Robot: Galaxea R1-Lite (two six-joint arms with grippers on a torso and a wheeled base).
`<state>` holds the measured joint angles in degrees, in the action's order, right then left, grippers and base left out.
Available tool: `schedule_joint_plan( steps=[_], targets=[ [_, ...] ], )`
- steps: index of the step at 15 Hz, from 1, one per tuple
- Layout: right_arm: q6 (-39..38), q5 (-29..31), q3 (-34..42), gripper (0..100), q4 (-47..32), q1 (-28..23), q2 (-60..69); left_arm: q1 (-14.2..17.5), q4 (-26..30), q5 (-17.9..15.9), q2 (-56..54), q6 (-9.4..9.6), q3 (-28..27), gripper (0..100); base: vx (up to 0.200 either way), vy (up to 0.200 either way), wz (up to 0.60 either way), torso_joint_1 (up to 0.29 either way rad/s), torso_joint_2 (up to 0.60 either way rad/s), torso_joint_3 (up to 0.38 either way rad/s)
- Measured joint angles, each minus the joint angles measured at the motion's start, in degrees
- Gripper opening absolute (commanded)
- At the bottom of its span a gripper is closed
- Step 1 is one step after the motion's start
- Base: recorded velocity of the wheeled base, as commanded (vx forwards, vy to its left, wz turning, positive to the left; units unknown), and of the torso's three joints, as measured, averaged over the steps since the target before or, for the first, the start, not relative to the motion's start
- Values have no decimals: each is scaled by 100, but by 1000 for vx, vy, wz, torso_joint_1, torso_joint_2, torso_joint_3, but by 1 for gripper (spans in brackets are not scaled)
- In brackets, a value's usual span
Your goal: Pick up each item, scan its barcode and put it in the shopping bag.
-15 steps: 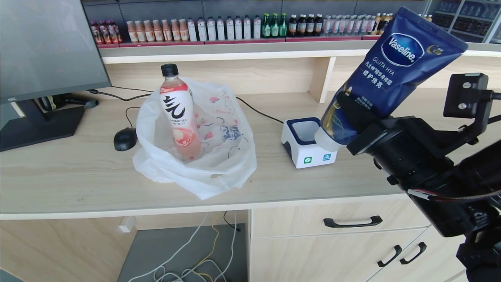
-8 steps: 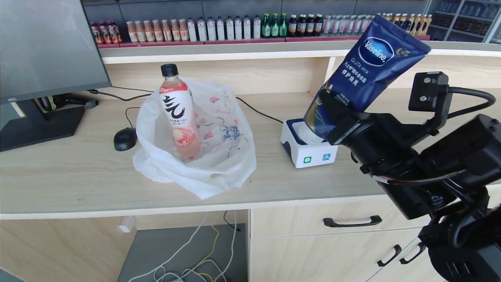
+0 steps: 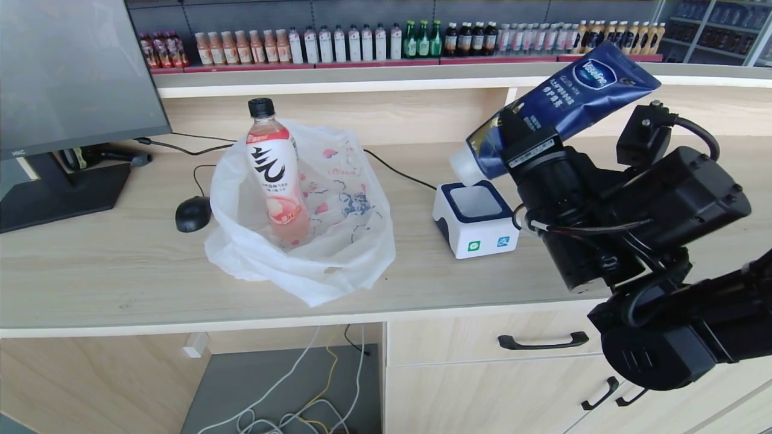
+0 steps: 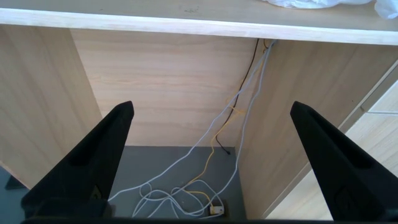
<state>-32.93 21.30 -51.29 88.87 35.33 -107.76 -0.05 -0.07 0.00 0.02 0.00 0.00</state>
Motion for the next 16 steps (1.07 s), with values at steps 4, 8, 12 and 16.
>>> schedule_joint_plan(
  steps=[4, 8, 12, 16],
  targets=[
    [-475, 49, -334, 0, -558, -154, -232, 0, 0, 0, 0, 0, 0, 100, 0, 0, 0, 0, 0, 0],
    [-963, 246, -922, 0, -1634, -199, -290, 0, 0, 0, 0, 0, 0, 100, 0, 0, 0, 0, 0, 0],
    [-1379, 306, -1276, 0, -2378, -400, -334, 0, 0, 0, 0, 0, 0, 100, 0, 0, 0, 0, 0, 0],
    [-1409, 304, -1296, 0, -2506, -452, -364, 0, 0, 0, 0, 0, 0, 100, 0, 0, 0, 0, 0, 0]
  ],
)
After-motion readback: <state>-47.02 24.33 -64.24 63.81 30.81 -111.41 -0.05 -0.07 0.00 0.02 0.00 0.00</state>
